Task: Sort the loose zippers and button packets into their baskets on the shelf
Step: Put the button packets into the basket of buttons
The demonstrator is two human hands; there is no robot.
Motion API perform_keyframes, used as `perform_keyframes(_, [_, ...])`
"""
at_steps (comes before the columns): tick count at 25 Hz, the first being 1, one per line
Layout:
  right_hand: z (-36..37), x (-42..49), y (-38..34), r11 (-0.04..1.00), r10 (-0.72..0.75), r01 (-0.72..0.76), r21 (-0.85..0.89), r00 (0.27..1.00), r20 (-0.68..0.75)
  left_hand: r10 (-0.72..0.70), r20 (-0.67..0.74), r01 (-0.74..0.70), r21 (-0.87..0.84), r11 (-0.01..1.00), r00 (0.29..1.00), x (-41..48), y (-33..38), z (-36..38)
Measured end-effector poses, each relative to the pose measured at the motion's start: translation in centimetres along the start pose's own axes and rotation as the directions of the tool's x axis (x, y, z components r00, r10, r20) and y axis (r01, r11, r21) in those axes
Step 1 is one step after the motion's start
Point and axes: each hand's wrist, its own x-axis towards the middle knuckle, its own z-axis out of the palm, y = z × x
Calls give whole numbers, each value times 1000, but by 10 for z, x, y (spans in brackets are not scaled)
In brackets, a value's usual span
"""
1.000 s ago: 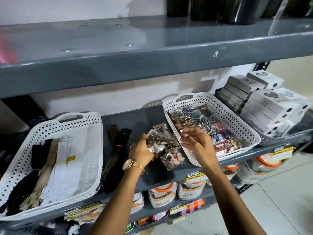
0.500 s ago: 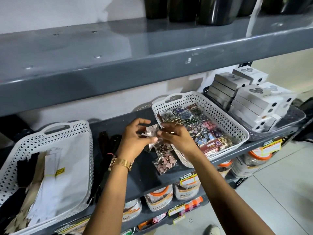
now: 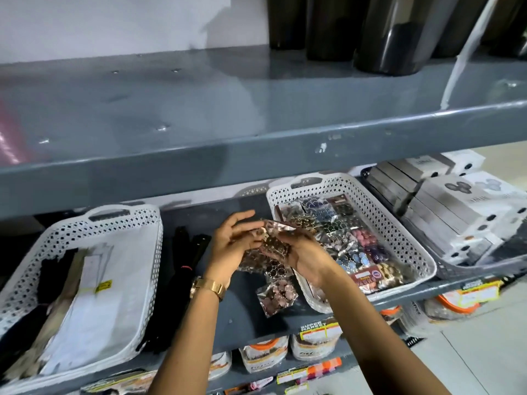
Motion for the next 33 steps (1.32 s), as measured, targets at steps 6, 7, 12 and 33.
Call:
perform_keyframes(6, [-46,-11,-46,992,-102,78,-103,960,-261,-111,-75,133,670,730,991,10,-39,9])
perform_keyframes(7, [-56,-16,-59,962,-169,92,-255,941,-294,-135,-49,129,716,686,990,12,-39,9])
perform_keyframes(12, [-94,-35,-89,496,-161,-248,-832,915,-369,-158,124,-53,918,393,980,24,-39,-3])
perform_keyframes(33, [-4,-16,-46,683,-198,190,-705,977,72,-56,177,30,149,988,983,17,41,-12])
